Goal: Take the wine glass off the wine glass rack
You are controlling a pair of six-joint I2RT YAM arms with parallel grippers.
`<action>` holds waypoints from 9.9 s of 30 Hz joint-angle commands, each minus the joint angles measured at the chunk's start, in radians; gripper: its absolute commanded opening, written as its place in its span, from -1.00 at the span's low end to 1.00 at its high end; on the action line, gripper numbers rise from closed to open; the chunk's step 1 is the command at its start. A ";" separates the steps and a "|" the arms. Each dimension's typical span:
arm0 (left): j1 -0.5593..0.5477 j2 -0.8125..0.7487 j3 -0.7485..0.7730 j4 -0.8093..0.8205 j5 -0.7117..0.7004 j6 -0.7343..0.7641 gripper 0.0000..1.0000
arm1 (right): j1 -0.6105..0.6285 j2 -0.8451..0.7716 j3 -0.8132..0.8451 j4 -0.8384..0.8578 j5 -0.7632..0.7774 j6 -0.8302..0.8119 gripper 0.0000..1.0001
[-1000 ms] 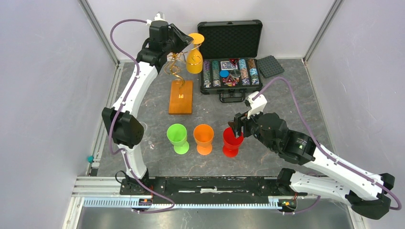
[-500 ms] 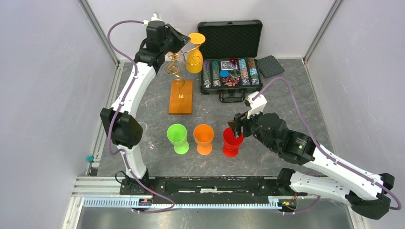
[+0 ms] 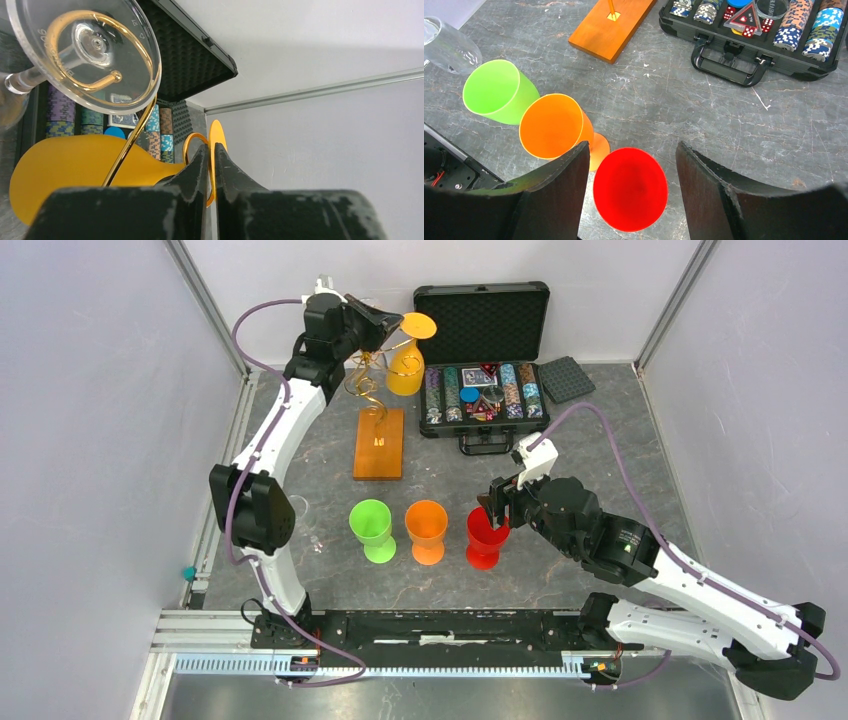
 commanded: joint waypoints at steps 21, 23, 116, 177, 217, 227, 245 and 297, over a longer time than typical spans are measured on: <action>-0.020 0.029 0.168 -0.150 0.062 0.170 -0.95 | 0.003 0.012 -0.008 0.041 0.033 -0.018 0.38; -0.028 0.023 0.174 -0.172 0.038 0.198 -0.96 | 0.004 0.012 -0.010 0.042 0.033 -0.018 0.38; -0.021 0.063 0.079 0.527 0.138 -0.270 -0.95 | -0.008 0.001 -0.081 0.178 0.132 0.069 0.96; -0.339 -0.321 -0.414 0.847 0.128 -0.910 -0.95 | -0.917 0.409 -0.343 2.414 -0.990 1.178 0.91; -0.326 -0.514 -0.560 0.726 0.003 -0.668 0.59 | -0.875 0.126 -0.244 1.778 -0.863 0.798 -0.99; -0.081 -0.535 -0.368 0.481 0.214 -0.260 0.82 | -0.876 -0.015 0.040 0.493 -0.564 0.065 -1.00; -0.023 -0.559 -0.169 -0.147 0.019 0.459 0.97 | -0.876 0.009 0.100 -0.384 -0.613 -0.298 -1.00; -0.023 -0.635 -0.224 -0.277 -0.045 0.648 1.00 | -0.322 0.118 0.088 -0.568 -0.328 -0.159 -0.20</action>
